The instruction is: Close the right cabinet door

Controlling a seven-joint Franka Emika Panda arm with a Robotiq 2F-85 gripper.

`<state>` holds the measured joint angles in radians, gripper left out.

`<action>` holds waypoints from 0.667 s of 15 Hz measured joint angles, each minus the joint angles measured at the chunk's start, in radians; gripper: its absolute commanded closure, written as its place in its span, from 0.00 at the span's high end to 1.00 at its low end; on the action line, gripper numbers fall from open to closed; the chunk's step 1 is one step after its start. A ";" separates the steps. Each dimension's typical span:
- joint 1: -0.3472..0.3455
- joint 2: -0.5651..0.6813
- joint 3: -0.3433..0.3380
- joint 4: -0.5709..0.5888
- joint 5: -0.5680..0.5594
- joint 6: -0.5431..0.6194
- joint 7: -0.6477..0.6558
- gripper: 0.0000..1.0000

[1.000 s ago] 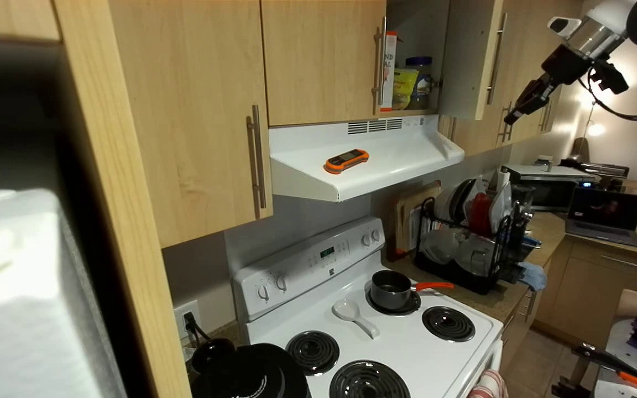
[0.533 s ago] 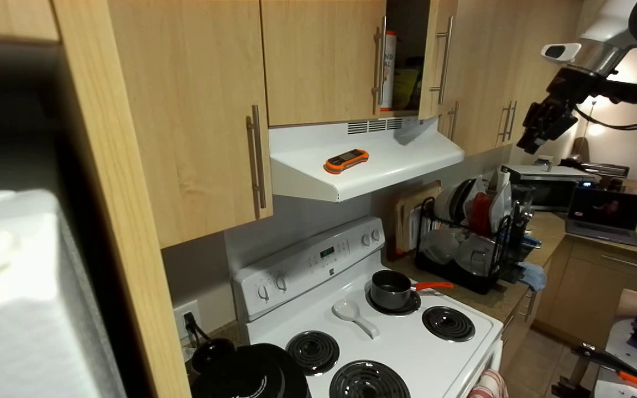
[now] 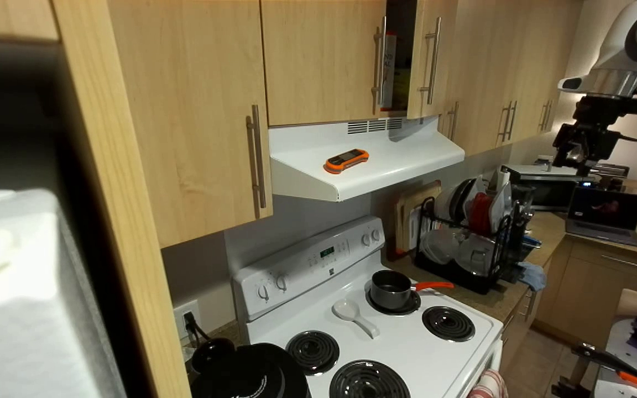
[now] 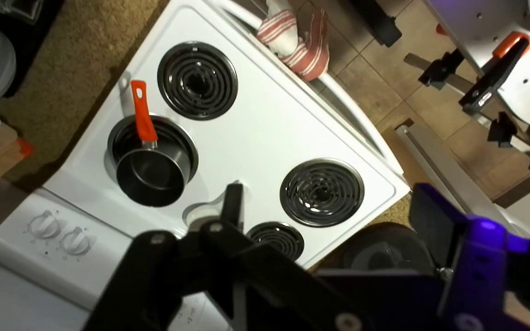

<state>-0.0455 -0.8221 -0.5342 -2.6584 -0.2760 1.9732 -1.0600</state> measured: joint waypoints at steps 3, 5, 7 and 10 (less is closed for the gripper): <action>-0.051 0.037 0.003 0.000 -0.029 -0.005 -0.026 1.00; -0.066 0.049 0.015 0.000 -0.031 -0.006 -0.038 1.00; -0.073 0.050 0.036 0.000 -0.031 -0.005 -0.038 1.00; -0.081 0.049 0.082 -0.001 -0.031 -0.003 -0.029 1.00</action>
<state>-0.1264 -0.7734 -0.4524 -2.6593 -0.3067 1.9699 -1.0892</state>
